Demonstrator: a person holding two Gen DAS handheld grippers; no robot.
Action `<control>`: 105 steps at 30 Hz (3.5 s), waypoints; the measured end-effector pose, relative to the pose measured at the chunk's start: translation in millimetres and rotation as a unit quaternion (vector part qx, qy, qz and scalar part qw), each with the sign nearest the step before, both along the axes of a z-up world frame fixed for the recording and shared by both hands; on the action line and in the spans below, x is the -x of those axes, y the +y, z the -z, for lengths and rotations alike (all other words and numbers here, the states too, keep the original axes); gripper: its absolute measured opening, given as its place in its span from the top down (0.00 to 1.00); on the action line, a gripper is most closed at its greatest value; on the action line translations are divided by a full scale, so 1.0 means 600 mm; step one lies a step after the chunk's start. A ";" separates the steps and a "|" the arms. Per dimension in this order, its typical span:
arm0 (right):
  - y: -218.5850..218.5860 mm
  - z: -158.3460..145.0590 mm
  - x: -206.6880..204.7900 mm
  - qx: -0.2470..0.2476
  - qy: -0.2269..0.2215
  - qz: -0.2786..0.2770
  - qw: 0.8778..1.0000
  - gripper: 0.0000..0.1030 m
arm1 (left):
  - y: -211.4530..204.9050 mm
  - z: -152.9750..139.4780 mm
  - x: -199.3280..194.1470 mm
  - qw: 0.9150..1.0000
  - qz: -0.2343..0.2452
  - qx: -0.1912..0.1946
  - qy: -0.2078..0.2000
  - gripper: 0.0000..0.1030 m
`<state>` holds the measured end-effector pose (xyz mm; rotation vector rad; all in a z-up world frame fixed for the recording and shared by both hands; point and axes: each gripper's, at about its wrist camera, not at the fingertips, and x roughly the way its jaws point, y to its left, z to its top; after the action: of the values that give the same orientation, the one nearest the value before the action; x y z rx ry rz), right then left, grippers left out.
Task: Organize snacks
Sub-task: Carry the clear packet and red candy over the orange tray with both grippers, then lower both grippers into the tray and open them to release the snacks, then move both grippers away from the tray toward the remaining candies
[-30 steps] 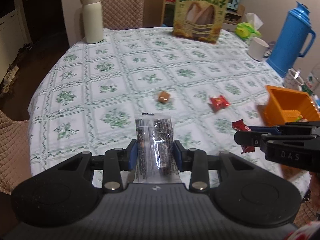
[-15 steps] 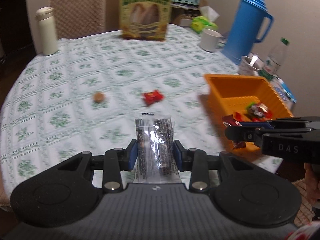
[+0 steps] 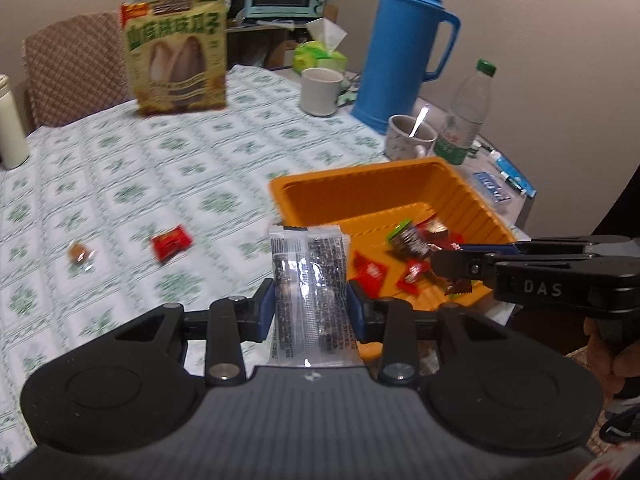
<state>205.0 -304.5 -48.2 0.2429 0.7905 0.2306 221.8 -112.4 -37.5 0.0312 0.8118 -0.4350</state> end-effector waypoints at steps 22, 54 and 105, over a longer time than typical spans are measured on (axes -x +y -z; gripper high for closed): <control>-0.105 0.045 -0.101 -0.013 0.002 -0.007 1.000 0.76 | -0.138 0.040 -0.106 0.999 -0.015 -0.040 -0.005 0.67; -0.132 0.069 -0.147 -0.030 0.022 0.016 0.999 0.76 | -0.153 0.078 -0.172 0.998 -0.013 -0.058 0.018 0.66; -0.128 0.036 -0.085 -0.017 0.023 0.019 0.999 0.23 | -0.088 0.011 -0.065 0.999 -0.044 -0.006 0.008 0.55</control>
<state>256.0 -381.4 -69.9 0.2959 0.8274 0.2031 260.5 -164.9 -44.4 0.0038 0.8277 -0.3475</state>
